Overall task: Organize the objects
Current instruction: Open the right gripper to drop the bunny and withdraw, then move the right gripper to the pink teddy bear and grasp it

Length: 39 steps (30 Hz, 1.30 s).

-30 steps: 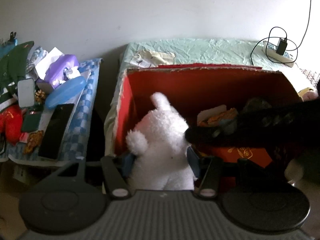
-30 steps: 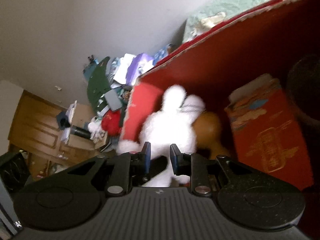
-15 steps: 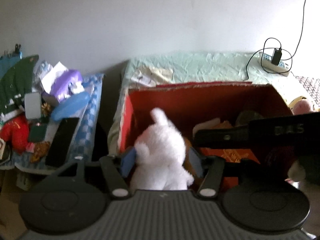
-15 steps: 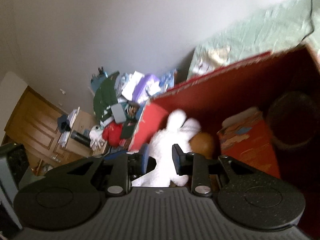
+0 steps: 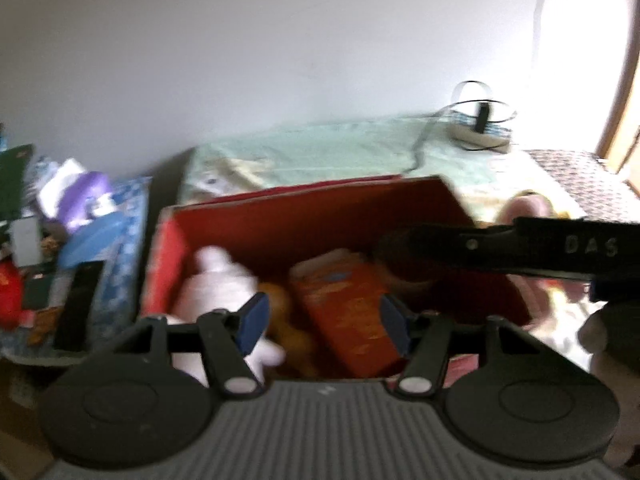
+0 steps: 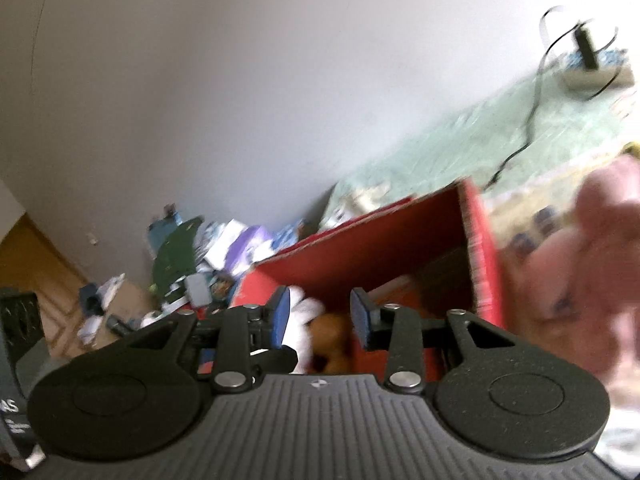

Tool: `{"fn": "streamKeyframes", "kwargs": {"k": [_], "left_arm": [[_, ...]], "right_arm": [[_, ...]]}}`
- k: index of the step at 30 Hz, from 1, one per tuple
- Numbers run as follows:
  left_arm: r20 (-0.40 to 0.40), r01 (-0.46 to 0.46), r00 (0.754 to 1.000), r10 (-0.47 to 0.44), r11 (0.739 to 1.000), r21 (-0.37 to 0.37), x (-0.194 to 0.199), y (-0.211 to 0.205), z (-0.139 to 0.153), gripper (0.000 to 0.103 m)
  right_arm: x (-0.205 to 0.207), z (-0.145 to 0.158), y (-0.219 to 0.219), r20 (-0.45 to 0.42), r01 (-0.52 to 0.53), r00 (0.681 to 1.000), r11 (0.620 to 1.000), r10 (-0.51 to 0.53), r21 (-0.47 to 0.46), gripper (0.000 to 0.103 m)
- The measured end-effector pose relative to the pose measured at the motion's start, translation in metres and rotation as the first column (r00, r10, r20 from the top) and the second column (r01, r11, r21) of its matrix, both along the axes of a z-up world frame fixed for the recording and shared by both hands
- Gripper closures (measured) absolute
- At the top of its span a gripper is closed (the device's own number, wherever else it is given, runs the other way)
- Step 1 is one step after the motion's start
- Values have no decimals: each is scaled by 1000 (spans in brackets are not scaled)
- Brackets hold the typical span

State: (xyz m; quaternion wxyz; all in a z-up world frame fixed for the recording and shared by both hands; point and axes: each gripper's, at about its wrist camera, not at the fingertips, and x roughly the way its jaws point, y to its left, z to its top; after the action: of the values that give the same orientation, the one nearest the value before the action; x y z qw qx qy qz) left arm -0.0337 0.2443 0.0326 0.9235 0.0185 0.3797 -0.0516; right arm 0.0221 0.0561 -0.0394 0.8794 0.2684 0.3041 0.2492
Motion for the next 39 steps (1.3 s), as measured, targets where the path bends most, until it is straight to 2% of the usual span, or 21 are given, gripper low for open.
{"fn": "streamKeyframes", "kwargs": {"k": [9,14,18,23,27,36,39], "left_arm": [[-13,173,984,-175,980,-102,11,-77,-1,46],[-11,247,968,-251,959,-141,18,-123,-3,47],[-35,274,958,-284,947,-168,30,-156,-11,47],[-93,261,955,-282,947,-187,46,-185,-30,47],[-122,223,961,-248,956,-189,59,-198,-43,46],[-192,107,971,-142,977,-182,82,-210,-70,45],[-214,72,970,-112,980,-186,85,-208,-78,38]], "right_arm": [[-24,2,-88,20,211,977,977,-211,11,66],[-29,-1,-136,2,270,963,963,-270,15,65],[-26,-5,-164,-25,273,962,962,-273,11,65],[-22,-9,-197,-47,253,966,967,-253,0,64],[-10,-14,-210,-80,223,972,975,-221,13,56],[26,-36,-206,-158,92,984,995,-86,34,56],[38,-44,-201,-192,50,981,997,-38,58,56]]}}
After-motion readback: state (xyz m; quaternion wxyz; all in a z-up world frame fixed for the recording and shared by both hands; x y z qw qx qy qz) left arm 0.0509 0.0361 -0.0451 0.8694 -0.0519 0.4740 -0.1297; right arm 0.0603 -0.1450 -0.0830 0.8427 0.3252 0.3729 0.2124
